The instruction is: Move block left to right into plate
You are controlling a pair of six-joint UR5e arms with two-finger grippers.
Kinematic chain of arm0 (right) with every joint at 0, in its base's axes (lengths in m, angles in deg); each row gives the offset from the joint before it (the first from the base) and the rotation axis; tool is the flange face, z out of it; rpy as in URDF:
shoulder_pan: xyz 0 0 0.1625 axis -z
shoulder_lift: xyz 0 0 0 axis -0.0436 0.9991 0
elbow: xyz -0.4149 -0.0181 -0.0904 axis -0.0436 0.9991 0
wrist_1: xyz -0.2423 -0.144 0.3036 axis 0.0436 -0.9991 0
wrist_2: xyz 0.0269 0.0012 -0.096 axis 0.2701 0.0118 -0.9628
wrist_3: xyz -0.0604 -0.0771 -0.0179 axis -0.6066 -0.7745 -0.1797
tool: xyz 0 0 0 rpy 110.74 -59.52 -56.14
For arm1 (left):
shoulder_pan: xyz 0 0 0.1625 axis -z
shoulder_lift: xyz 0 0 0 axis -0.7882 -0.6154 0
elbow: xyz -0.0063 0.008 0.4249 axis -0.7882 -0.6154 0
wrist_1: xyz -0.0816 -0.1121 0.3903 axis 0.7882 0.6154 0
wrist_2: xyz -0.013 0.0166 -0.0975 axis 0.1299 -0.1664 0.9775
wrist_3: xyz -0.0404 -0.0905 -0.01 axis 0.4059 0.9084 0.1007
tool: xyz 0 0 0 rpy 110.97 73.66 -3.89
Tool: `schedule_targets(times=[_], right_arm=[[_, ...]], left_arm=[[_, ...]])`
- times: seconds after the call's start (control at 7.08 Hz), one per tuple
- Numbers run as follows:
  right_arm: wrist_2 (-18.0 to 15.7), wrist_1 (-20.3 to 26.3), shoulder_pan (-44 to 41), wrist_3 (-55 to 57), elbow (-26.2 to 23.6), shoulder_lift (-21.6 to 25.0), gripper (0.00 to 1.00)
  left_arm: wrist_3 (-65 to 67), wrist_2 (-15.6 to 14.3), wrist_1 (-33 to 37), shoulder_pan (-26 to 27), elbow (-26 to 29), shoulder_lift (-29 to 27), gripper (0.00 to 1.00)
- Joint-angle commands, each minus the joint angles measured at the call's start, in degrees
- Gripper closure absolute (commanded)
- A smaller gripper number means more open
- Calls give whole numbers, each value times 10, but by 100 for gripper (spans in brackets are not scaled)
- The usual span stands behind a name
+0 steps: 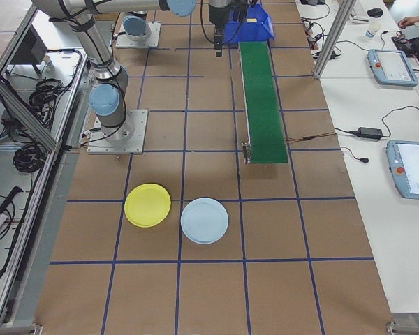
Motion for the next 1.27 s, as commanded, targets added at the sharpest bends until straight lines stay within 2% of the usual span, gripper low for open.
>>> schedule_targets(times=[0.0, 0.14, 0.28, 0.71, 0.85, 1.13], right_arm=[[0, 0, 0, 0, 0, 0, 0], [0, 0, 0, 0, 0, 0, 0], [0, 0, 0, 1, 0, 0, 0], [0, 0, 0, 0, 0, 0, 0], [0, 0, 0, 0, 0, 0, 0], [0, 0, 0, 0, 0, 0, 0]], left_arm=[[2, 1, -8, 0, -20, -8, 38], [2, -3, -26, 0, -24, -3, 60], [-1, -4, -27, -1, -9, 14, 64], [2, -3, 29, -3, 5, 146, 64], [6, 8, 33, 8, 13, 171, 64], [57, 117, 15, 11, 35, 164, 64]])
